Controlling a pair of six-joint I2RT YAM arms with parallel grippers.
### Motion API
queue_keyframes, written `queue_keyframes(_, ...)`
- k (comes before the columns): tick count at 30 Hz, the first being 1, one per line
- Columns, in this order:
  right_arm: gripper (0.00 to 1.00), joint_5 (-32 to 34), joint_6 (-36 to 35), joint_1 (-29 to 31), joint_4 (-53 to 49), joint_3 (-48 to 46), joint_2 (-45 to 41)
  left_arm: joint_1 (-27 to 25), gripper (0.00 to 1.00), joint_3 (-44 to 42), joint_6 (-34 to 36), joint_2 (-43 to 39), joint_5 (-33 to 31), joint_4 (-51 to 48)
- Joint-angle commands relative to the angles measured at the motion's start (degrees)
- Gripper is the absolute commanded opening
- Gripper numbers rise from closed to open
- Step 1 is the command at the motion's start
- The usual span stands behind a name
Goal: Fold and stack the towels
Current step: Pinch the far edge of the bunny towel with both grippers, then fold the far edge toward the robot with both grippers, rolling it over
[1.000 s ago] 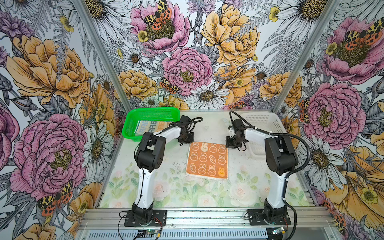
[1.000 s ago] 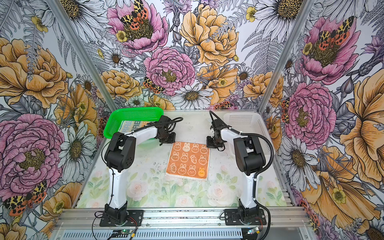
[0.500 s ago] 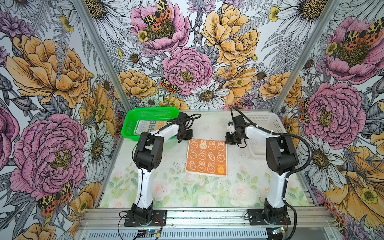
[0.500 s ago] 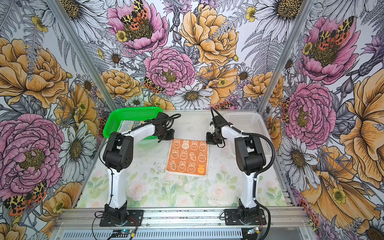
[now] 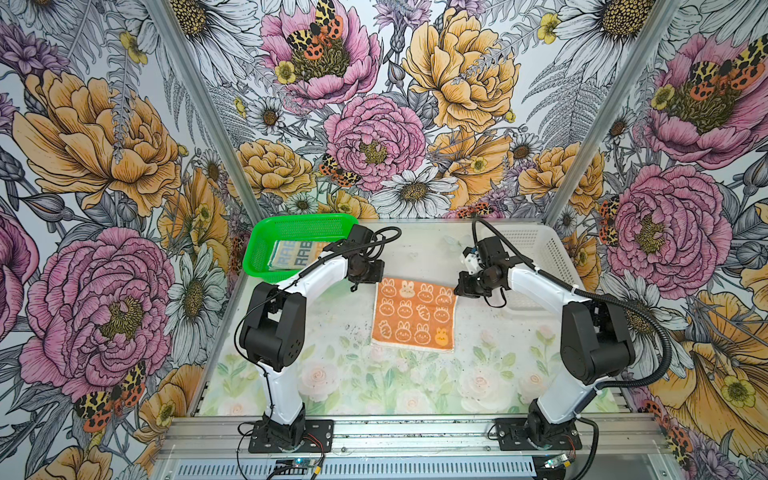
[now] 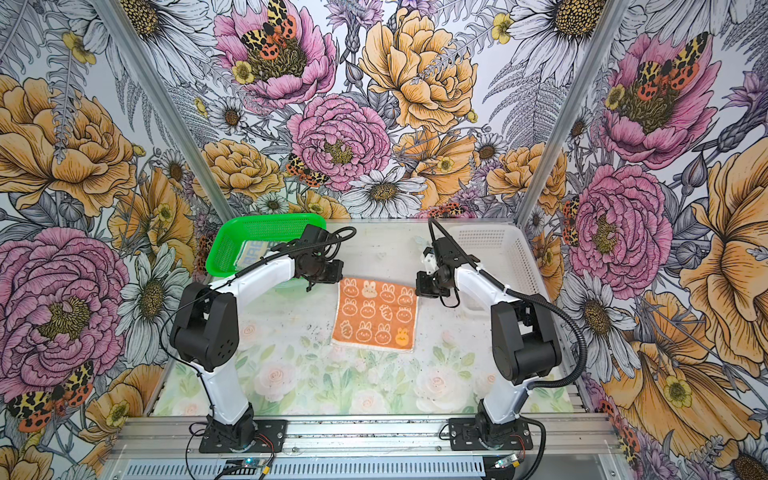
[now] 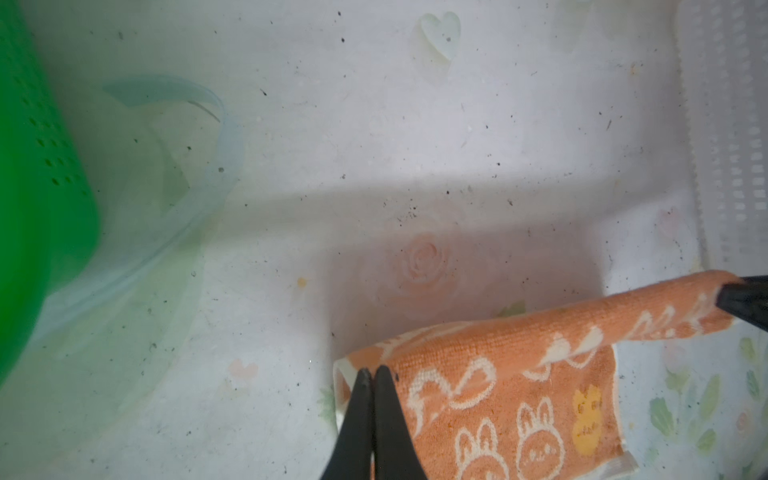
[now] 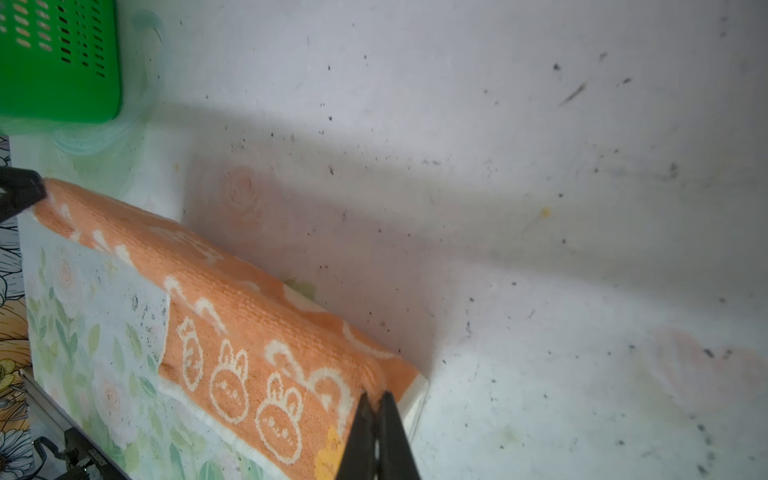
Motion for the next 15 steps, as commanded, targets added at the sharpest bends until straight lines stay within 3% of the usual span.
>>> queue_keyframes(1,0.00,0.5,0.9,1.1,-0.1,-3.5,-3.2,-1.0,0.00,-3.8,-0.4,-4.4,-2.9,0.8)
queue_keyframes(15,0.00,2.3,4.2,5.0,2.2,-15.2,-10.2,-3.7,0.00,-20.4,-5.6,-14.6,-4.8,5.8)
